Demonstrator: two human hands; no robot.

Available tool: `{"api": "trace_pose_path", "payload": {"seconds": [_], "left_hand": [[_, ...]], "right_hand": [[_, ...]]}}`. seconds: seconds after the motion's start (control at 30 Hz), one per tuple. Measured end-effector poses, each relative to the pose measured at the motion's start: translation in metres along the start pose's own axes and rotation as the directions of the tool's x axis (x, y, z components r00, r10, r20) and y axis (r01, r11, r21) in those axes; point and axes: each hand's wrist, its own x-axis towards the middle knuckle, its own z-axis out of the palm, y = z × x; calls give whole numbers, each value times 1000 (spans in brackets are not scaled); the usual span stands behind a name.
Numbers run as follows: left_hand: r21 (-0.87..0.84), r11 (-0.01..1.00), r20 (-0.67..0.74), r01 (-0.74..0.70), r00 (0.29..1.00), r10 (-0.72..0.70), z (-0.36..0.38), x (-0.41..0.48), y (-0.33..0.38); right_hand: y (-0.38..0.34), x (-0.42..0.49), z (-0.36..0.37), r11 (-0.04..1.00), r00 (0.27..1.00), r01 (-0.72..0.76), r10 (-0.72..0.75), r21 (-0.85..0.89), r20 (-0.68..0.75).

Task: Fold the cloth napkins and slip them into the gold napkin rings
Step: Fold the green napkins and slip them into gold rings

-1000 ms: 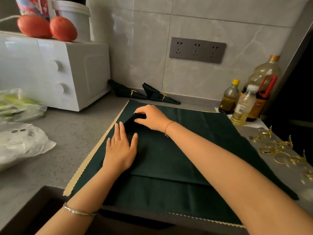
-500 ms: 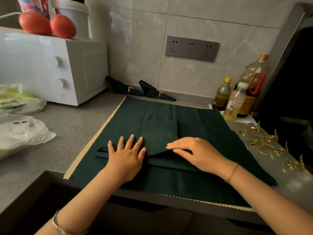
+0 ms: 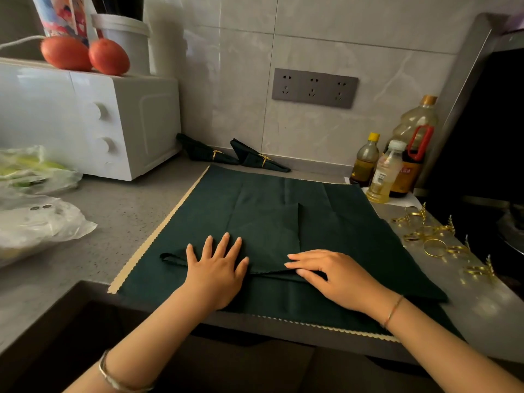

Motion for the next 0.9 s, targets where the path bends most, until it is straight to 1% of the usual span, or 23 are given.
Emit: {"api": "trace_pose_path", "payload": {"seconds": [0.13,0.2,0.27,0.37,0.43,0.53,0.67,0.7,0.73,0.77,0.83,0.9], "left_hand": [[-54,998,97,25,995,-19,-7,16,-1],[-109,994,122,31,992,-17,-11,29,-1],[-169,986,96,2,995,14,-15,43,-1],[-212,972,37,-104,993,114,-16,59,-2],[-197,968,-4,-153,988,155,-11,64,-5],[-142,972,-43,-185,983,181,-4,66,-8],[-99,977,-43,-188,982,185,-3,68,-6],[-96,977,-35,-190,982,187,-3,69,-5],[-91,977,-33,-191,982,189,-2,69,-5],[-85,978,-33,-190,982,188,-1,68,-4],[-80,978,-36,-192,981,190,0,68,-4],[-75,979,-38,-192,981,189,0,68,-4]], "right_hand": [[-2,-4,3,1000,1000,-8,8,-4,-27],[-4,-6,5,1000,999,-2,2,-1,-38],[-4,-7,5,1000,999,4,-3,17,-49],[-5,-7,7,1000,997,14,-14,1,-73],[-6,-5,6,1000,996,19,-20,-13,-91],[-11,4,-3,999,994,-4,8,40,-105],[-18,44,-11,996,971,-14,33,84,-236],[-20,58,-9,996,968,-9,32,90,-248],[-21,73,-7,997,972,-14,33,80,-232],[-21,87,-4,998,982,-34,44,55,-183],[-19,111,5,995,995,-99,98,-25,-36],[-14,124,15,987,985,-136,145,-90,92]]}}
